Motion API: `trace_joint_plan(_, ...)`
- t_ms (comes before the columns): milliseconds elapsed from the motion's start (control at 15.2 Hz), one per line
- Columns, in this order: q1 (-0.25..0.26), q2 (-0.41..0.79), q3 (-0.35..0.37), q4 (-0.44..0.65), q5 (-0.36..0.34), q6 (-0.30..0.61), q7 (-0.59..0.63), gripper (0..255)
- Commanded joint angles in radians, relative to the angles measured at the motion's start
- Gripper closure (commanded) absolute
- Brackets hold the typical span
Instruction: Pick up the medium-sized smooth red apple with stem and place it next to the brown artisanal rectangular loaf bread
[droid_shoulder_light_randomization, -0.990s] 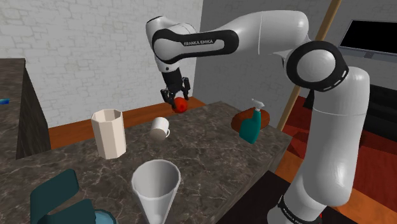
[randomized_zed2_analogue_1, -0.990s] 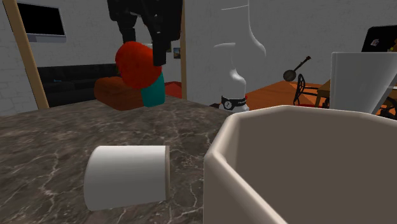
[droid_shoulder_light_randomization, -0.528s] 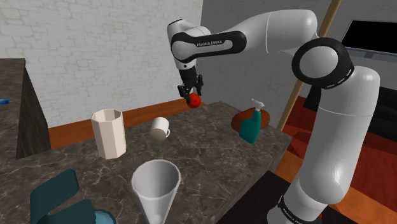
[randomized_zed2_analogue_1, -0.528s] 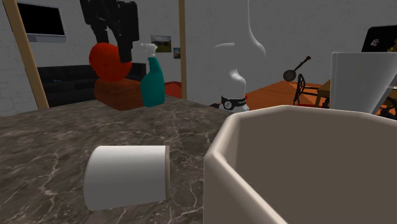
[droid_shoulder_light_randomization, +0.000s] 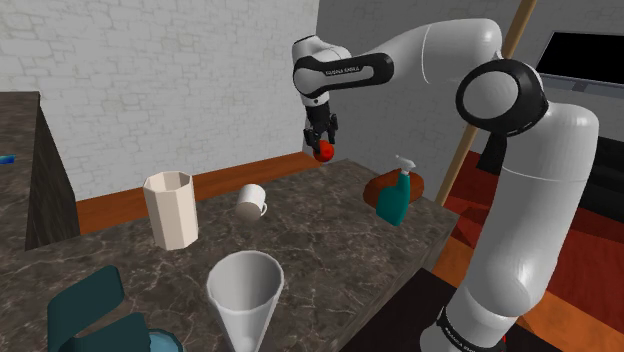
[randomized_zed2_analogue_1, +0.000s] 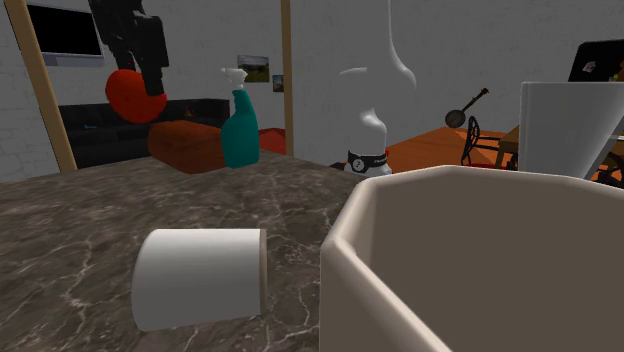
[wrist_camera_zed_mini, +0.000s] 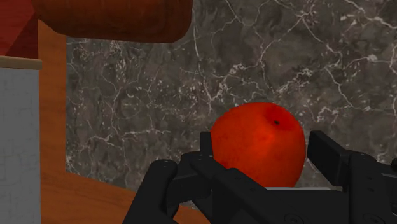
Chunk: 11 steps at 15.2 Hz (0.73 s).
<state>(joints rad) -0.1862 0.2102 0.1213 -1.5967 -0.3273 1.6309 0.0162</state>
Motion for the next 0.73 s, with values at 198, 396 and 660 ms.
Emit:
trace_joint_plan(198,-0.064,0.025,-0.044,0.025,-0.010,0.034,-0.103,255)
trace_joint_plan(396,-0.103,0.052,-0.069,0.059,-0.014,0.047,-0.165,255)
trace_joint_plan(660,-0.154,0.102,-0.101,0.125,-0.016,0.059,-0.248,255)
